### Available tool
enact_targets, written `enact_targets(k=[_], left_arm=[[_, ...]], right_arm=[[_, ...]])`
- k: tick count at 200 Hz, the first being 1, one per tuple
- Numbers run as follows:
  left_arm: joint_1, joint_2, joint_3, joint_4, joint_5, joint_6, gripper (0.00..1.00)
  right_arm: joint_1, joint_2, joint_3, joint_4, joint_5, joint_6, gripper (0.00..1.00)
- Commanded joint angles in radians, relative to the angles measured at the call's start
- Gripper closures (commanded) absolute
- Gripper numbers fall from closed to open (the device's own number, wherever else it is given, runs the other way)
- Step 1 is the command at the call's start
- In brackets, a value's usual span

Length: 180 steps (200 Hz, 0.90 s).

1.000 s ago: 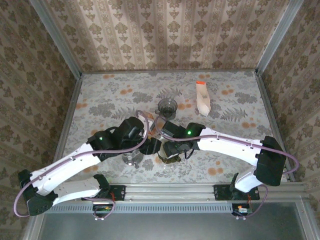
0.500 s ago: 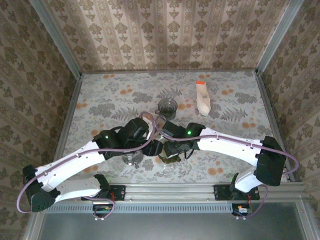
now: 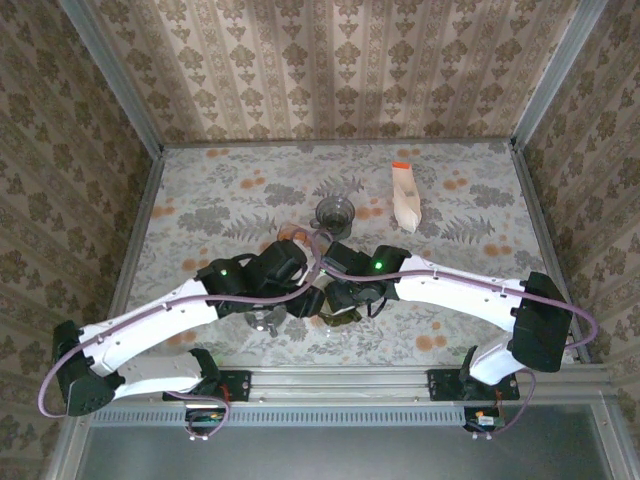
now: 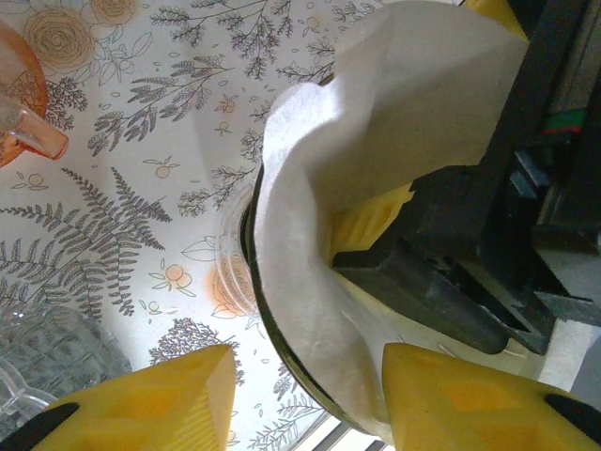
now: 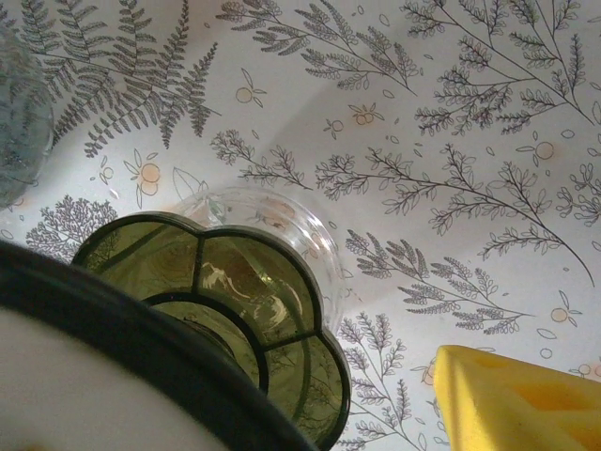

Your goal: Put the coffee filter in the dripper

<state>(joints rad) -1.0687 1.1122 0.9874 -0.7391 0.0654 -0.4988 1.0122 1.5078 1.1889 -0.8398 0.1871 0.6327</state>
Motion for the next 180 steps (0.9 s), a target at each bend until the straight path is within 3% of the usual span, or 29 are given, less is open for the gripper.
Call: enact_targets(k=[1, 63, 180], left_arm=[[-0.010, 0.012, 0.031, -0.042, -0.028, 0.022, 0.55], [-0.014, 0.023, 0.040, -0.042, -0.035, 0.022, 0.61], [-0.013, 0.026, 0.032, -0.028, -0.027, 0.014, 0.61]], right_arm=[[-0.004, 0.006, -0.009, 0.008, 0.006, 0.015, 0.27], [-0.004, -0.021, -0.015, 0.015, 0.011, 0.021, 0.27], [-0.004, -0.181, -0.045, -0.019, 0.025, 0.021, 0.26]])
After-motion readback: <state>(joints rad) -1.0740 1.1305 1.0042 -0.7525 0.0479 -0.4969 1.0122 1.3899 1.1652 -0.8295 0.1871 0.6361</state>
